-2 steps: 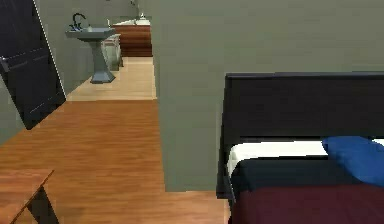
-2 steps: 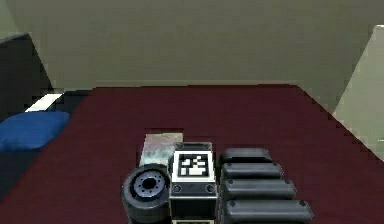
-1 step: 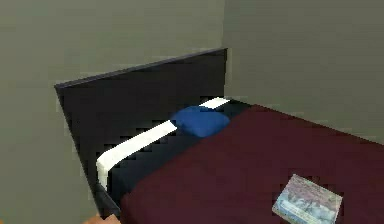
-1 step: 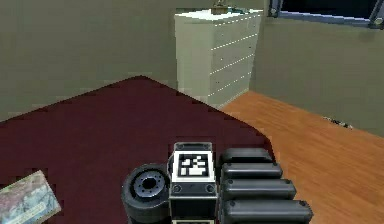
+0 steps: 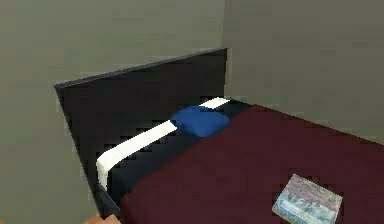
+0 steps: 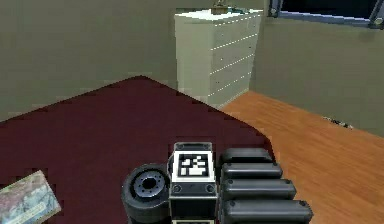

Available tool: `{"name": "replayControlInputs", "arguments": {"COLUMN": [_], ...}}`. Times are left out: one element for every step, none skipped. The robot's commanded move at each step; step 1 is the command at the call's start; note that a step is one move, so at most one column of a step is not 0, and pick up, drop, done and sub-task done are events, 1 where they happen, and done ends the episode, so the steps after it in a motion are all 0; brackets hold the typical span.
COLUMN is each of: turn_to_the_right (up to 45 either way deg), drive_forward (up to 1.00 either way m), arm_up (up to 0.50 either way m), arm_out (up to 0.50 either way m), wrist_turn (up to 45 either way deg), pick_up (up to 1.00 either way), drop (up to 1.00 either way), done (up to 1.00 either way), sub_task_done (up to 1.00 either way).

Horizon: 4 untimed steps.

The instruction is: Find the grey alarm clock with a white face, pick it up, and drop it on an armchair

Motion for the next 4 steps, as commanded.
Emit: {"name": "replayControlInputs", "arguments": {"turn_to_the_right": [9.0, 45.0, 45.0, 45.0], "drive_forward": [0.00, 0.00, 0.00, 0.00], "arm_up": [0.00, 0.00, 0.00, 0.00], "arm_out": [0.00, 0.00, 0.00, 0.00], "wrist_turn": [0.0, 0.0, 0.0, 0.0], "pick_up": [0.00, 0.00, 0.00, 0.00], "drop": [0.00, 0.00, 0.00, 0.00], "done": [0.00, 0.00, 0.00, 0.00], "sub_task_done": [0.00, 0.00, 0.00, 0.00]}}
